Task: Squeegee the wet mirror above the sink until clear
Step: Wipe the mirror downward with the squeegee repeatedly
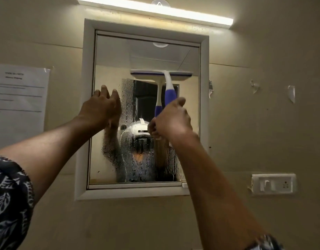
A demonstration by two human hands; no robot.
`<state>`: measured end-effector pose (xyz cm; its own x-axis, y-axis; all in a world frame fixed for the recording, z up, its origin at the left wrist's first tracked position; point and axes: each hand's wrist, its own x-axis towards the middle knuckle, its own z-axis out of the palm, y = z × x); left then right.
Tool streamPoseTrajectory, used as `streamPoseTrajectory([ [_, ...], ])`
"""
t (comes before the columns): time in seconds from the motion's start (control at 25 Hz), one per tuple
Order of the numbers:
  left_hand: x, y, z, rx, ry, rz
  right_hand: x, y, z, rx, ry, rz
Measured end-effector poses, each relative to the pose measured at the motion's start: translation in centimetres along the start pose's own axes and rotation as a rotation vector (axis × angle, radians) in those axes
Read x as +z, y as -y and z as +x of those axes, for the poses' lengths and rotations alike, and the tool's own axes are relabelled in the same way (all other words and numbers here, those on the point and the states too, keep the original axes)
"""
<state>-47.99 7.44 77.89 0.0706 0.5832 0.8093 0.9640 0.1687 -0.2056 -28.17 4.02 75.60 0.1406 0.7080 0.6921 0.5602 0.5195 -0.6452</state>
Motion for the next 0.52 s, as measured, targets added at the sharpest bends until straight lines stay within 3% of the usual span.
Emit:
streamPoseTrajectory([
  [0.36,-0.2,-0.3,0.0,-0.02,0.011,0.019,1.6,-9.1,-10.5,0.163,0.143,-0.169],
  [0.52,-0.4,-0.5,-0.2,-0.031,0.006,0.002,0.2,-8.6,-11.1,0.147,0.186,-0.133],
])
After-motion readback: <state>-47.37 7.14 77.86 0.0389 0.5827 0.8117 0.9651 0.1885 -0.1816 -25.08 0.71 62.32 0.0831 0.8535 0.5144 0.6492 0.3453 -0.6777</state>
